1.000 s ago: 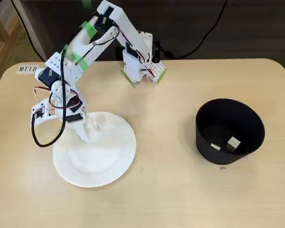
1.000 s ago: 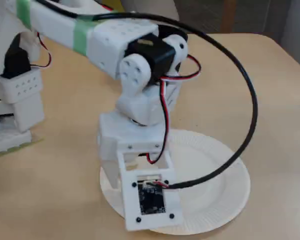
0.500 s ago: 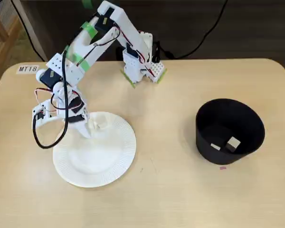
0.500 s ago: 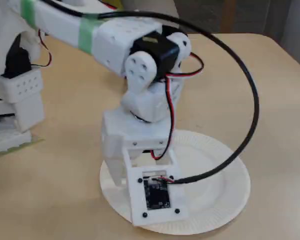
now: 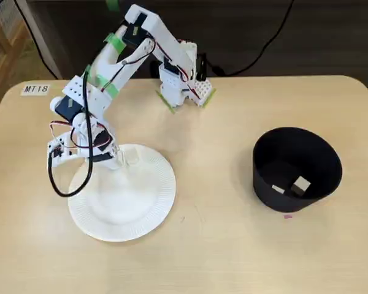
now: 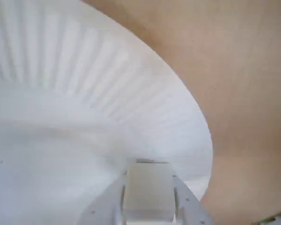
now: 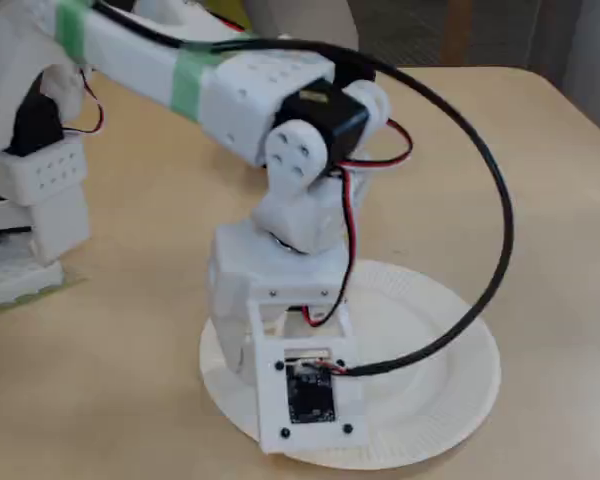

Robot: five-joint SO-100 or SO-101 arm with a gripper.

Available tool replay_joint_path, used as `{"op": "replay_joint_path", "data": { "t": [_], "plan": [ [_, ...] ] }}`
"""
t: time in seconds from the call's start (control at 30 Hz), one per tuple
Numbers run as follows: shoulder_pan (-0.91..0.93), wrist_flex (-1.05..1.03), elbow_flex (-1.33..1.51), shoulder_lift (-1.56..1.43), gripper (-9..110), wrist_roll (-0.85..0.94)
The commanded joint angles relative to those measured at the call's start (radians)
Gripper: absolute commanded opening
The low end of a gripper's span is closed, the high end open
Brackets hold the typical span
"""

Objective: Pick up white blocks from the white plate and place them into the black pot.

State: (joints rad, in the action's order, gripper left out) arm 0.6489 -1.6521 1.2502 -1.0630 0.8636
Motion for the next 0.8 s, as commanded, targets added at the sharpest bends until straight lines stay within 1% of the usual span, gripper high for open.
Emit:
{"op": "replay_joint_path", "data": {
  "t": [0.0,0.07,0.17,0.27,0.4,0.47,0.6,0.7,0.77],
  "plan": [
    [-0.023,-0.006,-0.049,-0.003,-2,-0.015],
    [-0.040,-0.006,-0.097,-0.008,-2,-0.044],
    [-0.100,-0.006,-0.275,-0.040,-2,-0.135],
    [-0.199,-0.006,-0.566,-0.071,-2,-0.287],
    [-0.365,-0.006,-0.943,-0.078,-2,-0.545],
    [-0.462,-0.006,-0.992,-0.117,-2,-0.673],
    [-0.713,-0.006,-0.988,-0.187,-2,-0.838],
    [-0.917,-0.008,-0.983,-0.184,-2,-0.897],
    [-1.035,-0.008,-0.974,-0.155,-2,-0.891]
  ]
}}
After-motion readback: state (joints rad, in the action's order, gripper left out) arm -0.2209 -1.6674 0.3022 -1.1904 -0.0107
